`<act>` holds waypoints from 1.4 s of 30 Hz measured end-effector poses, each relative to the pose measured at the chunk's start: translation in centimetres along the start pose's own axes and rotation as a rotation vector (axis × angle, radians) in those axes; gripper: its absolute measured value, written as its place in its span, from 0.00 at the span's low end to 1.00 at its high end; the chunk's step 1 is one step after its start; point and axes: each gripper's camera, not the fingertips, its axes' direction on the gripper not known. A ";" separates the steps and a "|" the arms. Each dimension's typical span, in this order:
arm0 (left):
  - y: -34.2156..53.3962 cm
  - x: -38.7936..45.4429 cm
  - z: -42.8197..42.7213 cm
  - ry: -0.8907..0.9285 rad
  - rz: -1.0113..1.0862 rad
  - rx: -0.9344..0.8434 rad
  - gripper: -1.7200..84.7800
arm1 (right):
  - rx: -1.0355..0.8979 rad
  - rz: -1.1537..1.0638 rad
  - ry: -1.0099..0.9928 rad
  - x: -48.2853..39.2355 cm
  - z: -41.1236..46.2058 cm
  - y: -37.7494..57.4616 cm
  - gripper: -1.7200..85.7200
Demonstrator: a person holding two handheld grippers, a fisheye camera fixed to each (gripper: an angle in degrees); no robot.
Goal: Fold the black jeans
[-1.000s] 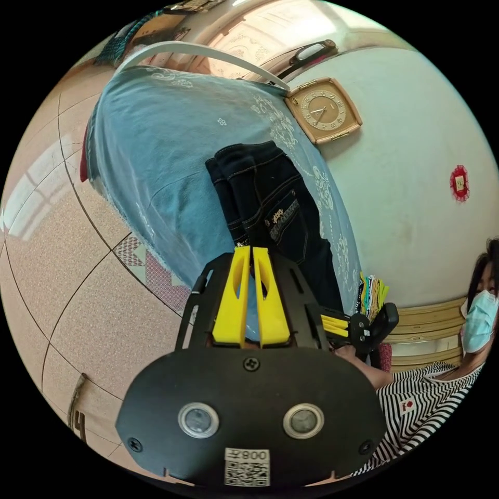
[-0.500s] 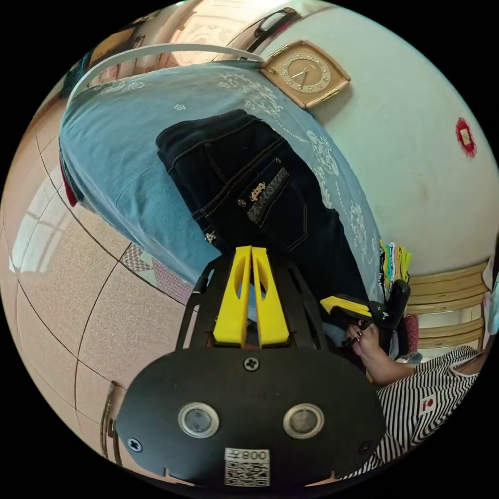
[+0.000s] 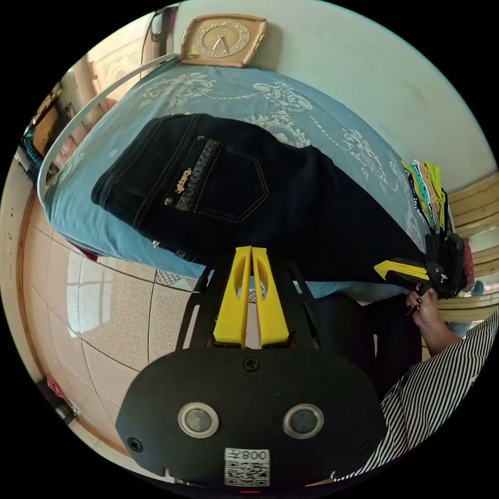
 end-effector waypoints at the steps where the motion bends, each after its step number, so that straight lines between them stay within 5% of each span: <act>1: -0.4 2.6 -1.7 -0.027 0.053 0.026 0.02 | 0.027 -0.006 0.036 0.3 -1.6 1.8 0.02; 5: -2.8 11.7 -3.7 -0.100 0.237 -0.089 0.02 | -0.039 0.044 0.161 3.6 -2.9 8.8 0.02; 11: -5.5 21.2 -6.8 -0.246 0.313 -0.225 0.02 | 0.010 0.093 0.073 7.9 -6.6 16.3 0.02; 18: -8.4 33.4 -13.6 -0.089 0.438 -0.152 0.02 | 0.260 0.302 -0.007 15.5 -17.7 33.3 0.03; 29: -15.0 67.6 -16.5 0.258 1.024 -0.216 0.04 | 0.768 1.010 0.076 29.3 -34.3 77.5 0.12; 42: -19.4 95.9 -16.6 0.276 1.311 -0.390 0.12 | 0.919 1.213 -0.149 37.0 -33.9 96.3 0.14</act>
